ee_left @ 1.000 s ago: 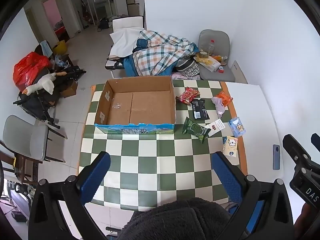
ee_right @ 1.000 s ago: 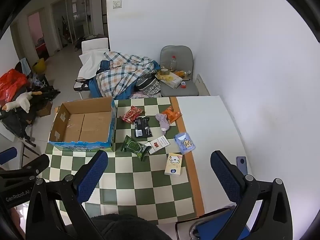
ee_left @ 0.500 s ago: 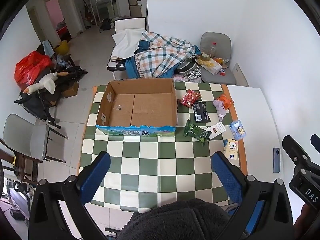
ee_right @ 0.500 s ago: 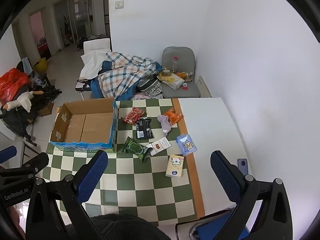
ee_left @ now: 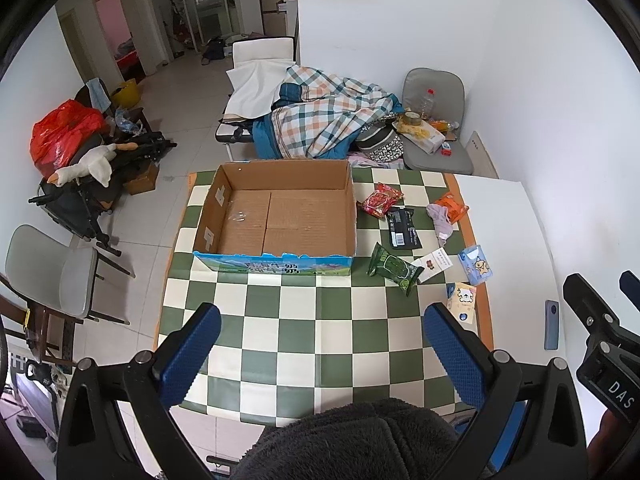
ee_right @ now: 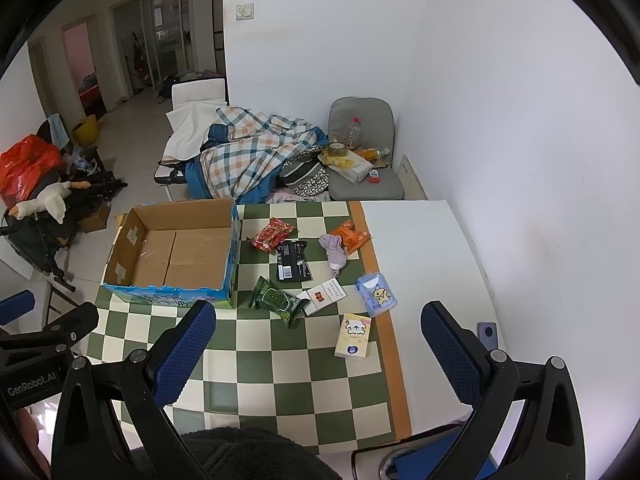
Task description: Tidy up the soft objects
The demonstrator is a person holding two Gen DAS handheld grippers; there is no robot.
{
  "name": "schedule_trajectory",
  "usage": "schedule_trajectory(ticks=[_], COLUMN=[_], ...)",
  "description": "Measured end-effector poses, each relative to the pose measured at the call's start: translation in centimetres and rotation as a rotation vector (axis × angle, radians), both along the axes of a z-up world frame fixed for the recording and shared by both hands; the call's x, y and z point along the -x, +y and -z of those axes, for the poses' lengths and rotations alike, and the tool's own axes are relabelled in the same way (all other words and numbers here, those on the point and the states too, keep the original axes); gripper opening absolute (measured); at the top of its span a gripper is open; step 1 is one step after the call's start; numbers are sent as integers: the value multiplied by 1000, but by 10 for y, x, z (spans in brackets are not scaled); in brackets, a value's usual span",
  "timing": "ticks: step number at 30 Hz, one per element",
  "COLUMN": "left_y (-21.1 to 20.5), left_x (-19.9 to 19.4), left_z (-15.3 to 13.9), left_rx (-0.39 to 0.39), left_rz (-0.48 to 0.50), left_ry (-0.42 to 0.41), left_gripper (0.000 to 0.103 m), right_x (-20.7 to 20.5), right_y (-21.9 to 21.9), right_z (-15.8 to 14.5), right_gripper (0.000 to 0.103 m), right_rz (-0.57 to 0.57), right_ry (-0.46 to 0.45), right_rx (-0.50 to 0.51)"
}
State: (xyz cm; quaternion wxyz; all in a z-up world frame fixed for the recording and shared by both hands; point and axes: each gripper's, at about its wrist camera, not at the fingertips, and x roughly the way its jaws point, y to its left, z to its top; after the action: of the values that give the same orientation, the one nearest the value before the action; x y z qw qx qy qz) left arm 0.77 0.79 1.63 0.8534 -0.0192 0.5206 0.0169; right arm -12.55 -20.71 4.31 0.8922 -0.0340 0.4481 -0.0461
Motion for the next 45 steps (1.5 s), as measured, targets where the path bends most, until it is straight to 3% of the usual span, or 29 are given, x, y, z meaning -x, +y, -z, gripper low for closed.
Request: schedule_trajectory(ticks=[45], left_y=[-4], left_x=[1], left_z=[-4], left_rx=[2], left_rz=[4], left_ry=[-9], left_gripper=[103], right_x=[1], right_y=[-1], right_z=[-5], right_gripper=[103], right_rz=[1], right_ry=[-8], right_rx=[-11])
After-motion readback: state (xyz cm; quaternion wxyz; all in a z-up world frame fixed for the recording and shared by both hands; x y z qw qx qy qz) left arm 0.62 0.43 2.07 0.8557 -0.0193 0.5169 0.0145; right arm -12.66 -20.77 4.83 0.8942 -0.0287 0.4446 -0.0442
